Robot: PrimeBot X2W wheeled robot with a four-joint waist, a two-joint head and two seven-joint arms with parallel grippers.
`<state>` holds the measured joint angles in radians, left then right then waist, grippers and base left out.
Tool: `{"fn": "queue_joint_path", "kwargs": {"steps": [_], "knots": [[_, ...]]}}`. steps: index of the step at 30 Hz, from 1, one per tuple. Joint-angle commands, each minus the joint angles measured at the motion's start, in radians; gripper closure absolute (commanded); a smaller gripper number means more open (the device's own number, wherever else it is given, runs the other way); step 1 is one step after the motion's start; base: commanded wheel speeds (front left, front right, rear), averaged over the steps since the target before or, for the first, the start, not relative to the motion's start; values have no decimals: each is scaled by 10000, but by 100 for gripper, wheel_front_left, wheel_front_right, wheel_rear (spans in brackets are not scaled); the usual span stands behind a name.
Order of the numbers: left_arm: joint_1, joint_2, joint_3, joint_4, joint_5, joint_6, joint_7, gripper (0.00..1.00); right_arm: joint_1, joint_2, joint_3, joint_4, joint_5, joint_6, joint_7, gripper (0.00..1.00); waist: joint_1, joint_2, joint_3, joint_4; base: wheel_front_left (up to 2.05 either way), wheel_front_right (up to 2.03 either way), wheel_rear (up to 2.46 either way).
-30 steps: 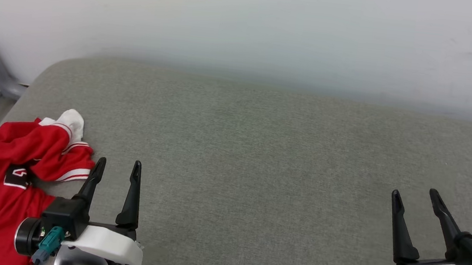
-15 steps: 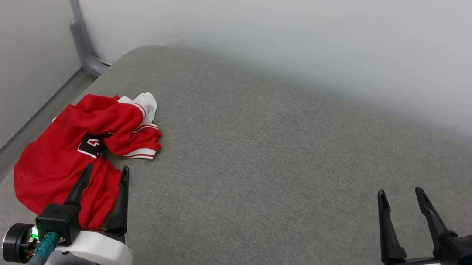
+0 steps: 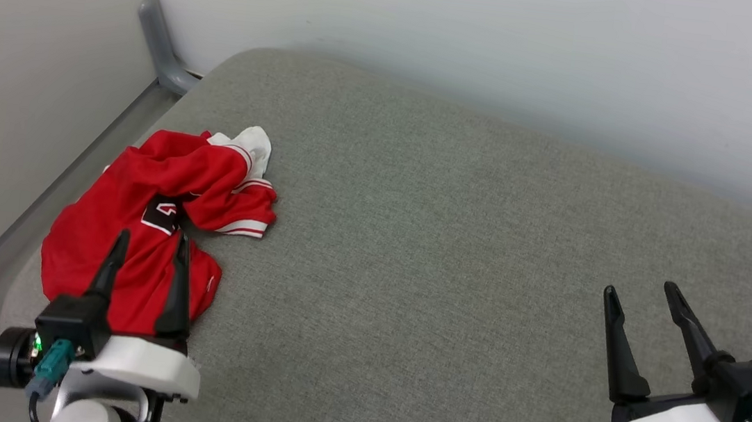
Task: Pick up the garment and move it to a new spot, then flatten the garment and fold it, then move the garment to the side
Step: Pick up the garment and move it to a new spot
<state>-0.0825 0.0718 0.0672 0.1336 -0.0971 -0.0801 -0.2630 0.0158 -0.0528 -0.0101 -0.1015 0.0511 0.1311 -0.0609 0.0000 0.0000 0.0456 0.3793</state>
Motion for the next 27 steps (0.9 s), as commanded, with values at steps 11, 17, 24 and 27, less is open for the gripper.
{"fn": "queue_joint_path", "kwargs": {"steps": [11,17,24,27], "knots": [[-3200,963,158,1456,-906,-404,569,0,-858,-364,-46,-466,-177,-7,358,0,0,0,1728,-642,0,0,0],[-4901,2119,-86,2504,-1699,-487,2303,0,-1228,-470,-163,-645,-143,-7,397,0,0,0,2570,-1077,0,0,0],[-6048,3514,-568,3667,-2593,-507,4725,0,-1551,-525,-203,-680,-108,-7,330,0,0,0,3342,-1417,0,0,0],[-6294,4141,-839,4206,-3114,-499,5950,0,-1707,-533,-151,-636,-98,-5,246,0,0,0,3640,-1557,0,0,0]]}}
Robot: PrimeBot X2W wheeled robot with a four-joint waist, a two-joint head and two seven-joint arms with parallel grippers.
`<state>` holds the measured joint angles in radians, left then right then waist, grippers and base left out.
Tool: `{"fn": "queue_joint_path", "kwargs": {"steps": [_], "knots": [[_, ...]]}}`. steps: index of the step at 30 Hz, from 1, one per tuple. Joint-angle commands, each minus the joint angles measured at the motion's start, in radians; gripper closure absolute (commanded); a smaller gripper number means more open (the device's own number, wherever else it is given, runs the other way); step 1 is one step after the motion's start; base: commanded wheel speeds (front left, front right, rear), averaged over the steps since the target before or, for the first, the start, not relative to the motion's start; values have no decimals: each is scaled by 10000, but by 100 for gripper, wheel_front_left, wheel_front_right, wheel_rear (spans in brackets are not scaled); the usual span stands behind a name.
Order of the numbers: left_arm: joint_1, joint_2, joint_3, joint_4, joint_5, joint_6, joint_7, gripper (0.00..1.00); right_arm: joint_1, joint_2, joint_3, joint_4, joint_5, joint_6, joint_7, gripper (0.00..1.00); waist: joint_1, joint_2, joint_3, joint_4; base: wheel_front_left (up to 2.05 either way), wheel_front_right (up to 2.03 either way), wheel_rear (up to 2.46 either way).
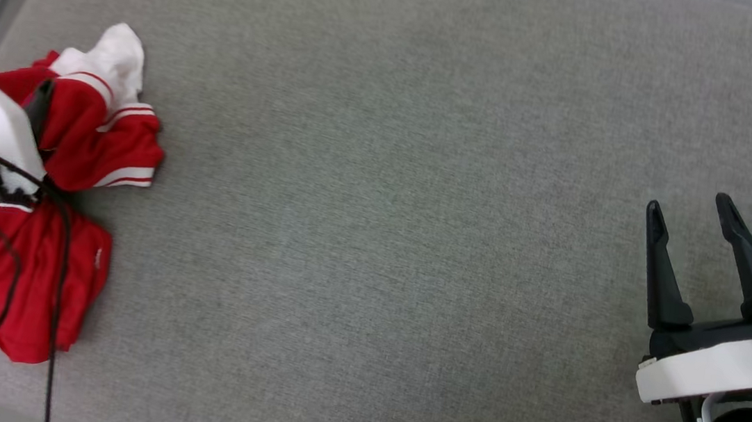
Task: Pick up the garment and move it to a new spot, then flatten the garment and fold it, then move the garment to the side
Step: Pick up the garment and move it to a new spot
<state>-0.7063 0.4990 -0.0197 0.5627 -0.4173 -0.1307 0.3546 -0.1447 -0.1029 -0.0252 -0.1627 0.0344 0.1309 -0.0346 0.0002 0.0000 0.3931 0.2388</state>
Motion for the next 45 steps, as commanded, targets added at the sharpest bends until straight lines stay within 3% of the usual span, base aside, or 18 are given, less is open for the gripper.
{"fn": "queue_joint_path", "kwargs": {"steps": [1,7,13,14,15,16,23,31,40,45], "knots": [[-118,40,-44,83,-60,7,128,0,-139,-35,4,-1,70,-5,-33,0,-2,0,257,-185,0,0,0],[-175,712,-523,1048,-849,5,1995,0,-401,-60,53,120,107,-5,-132,0,-2,0,687,-380,0,0,0],[-204,677,-910,1807,-1530,4,3280,0,-583,-161,36,47,100,-5,-100,0,-2,0,1003,-501,0,0,0],[-188,616,-934,1916,-1637,4,3373,14,-600,-174,30,35,105,-5,-83,0,-2,0,1030,-515,0,0,0],[-168,533,-971,2022,-1741,2,3463,63,-615,-175,25,17,106,-5,-63,0,-2,0,1048,-532,0,0,0],[-244,433,-1104,2145,-1859,4,3282,100,-640,-195,-32,-49,67,-5,-25,0,-2,0,1081,-559,0,0,0],[-633,630,-1229,2224,-1582,3,1914,100,-585,-139,-105,-40,25,-5,22,0,-2,0,781,-532,0,0,0],[-1056,659,-1152,2011,-1021,274,-742,100,-309,65,-187,204,79,-5,-158,0,-2,0,-178,-403,0,0,0],[-1219,150,-1301,1384,-499,523,-3553,100,221,322,-345,397,126,-5,-240,0,-2,0,-1508,-405,0,0,0],[-1069,-392,-1494,761,-348,754,-4509,100,473,430,-450,402,142,-5,-204,0,-2,0,-2028,-613,0,0,0]]}}
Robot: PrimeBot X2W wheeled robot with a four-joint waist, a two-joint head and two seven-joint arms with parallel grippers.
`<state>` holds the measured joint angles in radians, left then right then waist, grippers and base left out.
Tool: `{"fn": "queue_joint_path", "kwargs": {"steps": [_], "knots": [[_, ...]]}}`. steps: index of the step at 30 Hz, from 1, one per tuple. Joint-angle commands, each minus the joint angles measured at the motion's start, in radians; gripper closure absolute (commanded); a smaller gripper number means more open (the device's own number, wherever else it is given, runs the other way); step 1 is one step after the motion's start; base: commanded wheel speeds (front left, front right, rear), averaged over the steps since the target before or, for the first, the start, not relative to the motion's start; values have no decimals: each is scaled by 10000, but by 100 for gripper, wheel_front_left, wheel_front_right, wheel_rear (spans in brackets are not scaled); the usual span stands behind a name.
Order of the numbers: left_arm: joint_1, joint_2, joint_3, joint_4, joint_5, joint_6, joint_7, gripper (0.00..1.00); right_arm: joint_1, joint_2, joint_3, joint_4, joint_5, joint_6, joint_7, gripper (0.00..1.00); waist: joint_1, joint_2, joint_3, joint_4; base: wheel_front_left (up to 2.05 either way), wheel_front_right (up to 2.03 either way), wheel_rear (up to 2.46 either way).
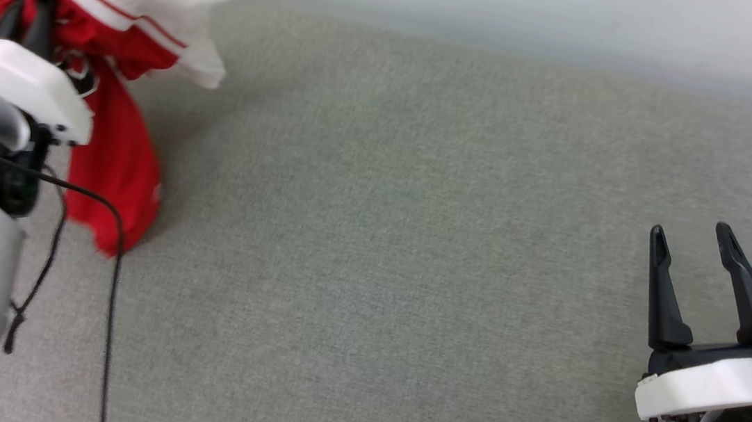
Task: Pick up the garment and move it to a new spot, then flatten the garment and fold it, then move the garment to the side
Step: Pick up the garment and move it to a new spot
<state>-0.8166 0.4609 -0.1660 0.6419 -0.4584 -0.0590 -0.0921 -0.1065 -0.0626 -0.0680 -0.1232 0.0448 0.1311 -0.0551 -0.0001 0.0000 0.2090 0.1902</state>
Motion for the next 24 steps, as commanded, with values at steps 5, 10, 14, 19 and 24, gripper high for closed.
{"fn": "queue_joint_path", "kwargs": {"steps": [5,10,14,19,24], "knots": [[374,-542,-331,-882,176,131,-558,100,316,96,-66,20,66,-7,0,0,1,0,-580,-598,0,0,0],[864,-1144,-783,-1841,185,190,-593,100,524,121,-139,28,162,-7,-29,0,1,0,-850,-1263,0,0,0],[1344,-1673,-1357,-2549,137,43,-355,100,646,128,-216,46,319,-5,-40,0,1,0,-924,-1786,0,0,0],[1955,-2465,-2368,-3274,159,-189,-45,100,684,125,-273,-10,434,-5,-63,0,1,0,-800,-2340,0,0,0],[2652,-3227,-3689,-3581,144,-457,216,100,617,128,-205,-12,557,-5,-130,0,1,0,-480,-2766,0,0,0]]}}
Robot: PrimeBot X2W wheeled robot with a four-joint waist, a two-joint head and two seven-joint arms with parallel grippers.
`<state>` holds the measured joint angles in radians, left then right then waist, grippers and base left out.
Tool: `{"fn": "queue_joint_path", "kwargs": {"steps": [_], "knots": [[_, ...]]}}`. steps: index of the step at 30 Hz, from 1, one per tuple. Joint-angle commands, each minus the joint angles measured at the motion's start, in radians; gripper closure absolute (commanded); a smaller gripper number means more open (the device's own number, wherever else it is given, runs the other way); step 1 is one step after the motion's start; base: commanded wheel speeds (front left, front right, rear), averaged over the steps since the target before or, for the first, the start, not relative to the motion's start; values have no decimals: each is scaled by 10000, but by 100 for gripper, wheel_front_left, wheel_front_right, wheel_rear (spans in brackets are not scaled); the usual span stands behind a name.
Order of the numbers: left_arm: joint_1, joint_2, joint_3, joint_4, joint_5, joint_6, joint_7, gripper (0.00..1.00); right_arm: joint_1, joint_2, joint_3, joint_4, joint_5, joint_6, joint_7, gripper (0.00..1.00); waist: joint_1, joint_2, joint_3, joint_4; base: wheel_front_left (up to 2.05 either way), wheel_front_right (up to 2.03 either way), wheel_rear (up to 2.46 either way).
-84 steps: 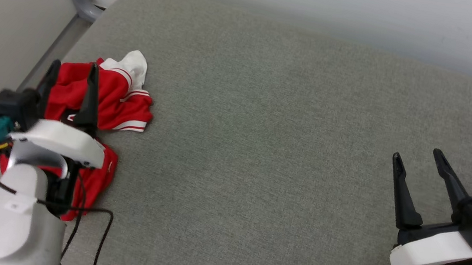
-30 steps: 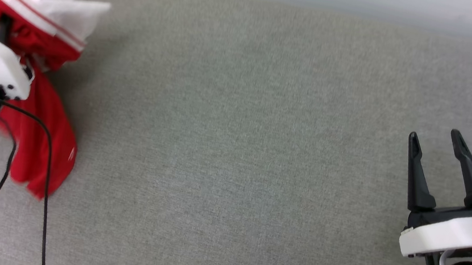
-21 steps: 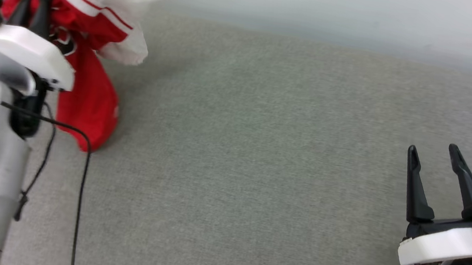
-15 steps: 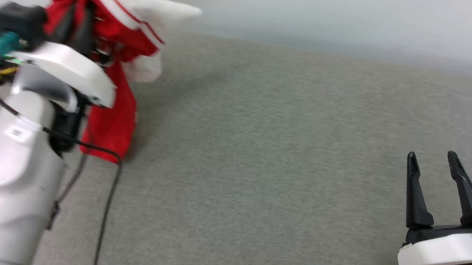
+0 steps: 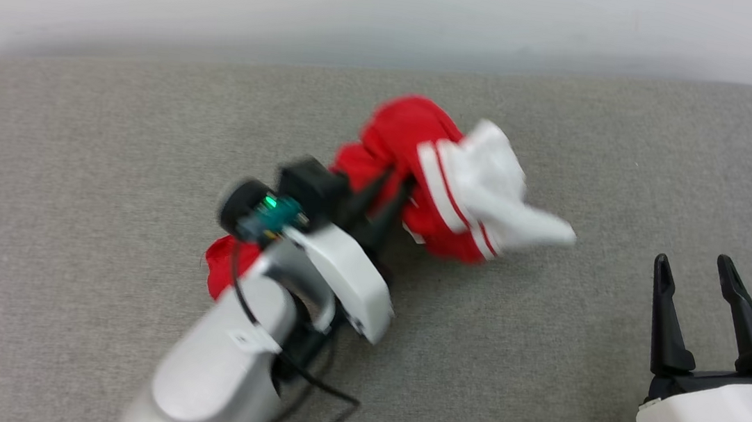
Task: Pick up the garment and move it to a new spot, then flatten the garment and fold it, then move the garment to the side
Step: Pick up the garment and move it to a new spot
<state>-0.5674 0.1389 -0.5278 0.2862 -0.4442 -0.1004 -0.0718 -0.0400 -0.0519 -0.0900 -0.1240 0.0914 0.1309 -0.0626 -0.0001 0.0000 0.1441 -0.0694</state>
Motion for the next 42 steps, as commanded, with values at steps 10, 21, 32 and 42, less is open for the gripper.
{"fn": "queue_joint_path", "kwargs": {"steps": [10,21,32,42], "knots": [[1561,-370,-2232,745,-23,-242,683,100,-251,19,59,79,178,-3,-278,0,1,0,871,-342,0,0,0],[1491,-256,-2905,866,187,-230,-528,0,-346,20,146,378,90,-3,-353,0,1,0,582,-3,0,0,0],[1967,383,-1385,-387,61,1183,-1723,0,169,19,149,392,94,-5,-100,0,1,0,-419,487,0,0,0],[3037,1180,820,-884,-402,2537,-1935,0,622,19,299,404,215,-5,62,0,1,0,-926,557,0,0,0]]}}
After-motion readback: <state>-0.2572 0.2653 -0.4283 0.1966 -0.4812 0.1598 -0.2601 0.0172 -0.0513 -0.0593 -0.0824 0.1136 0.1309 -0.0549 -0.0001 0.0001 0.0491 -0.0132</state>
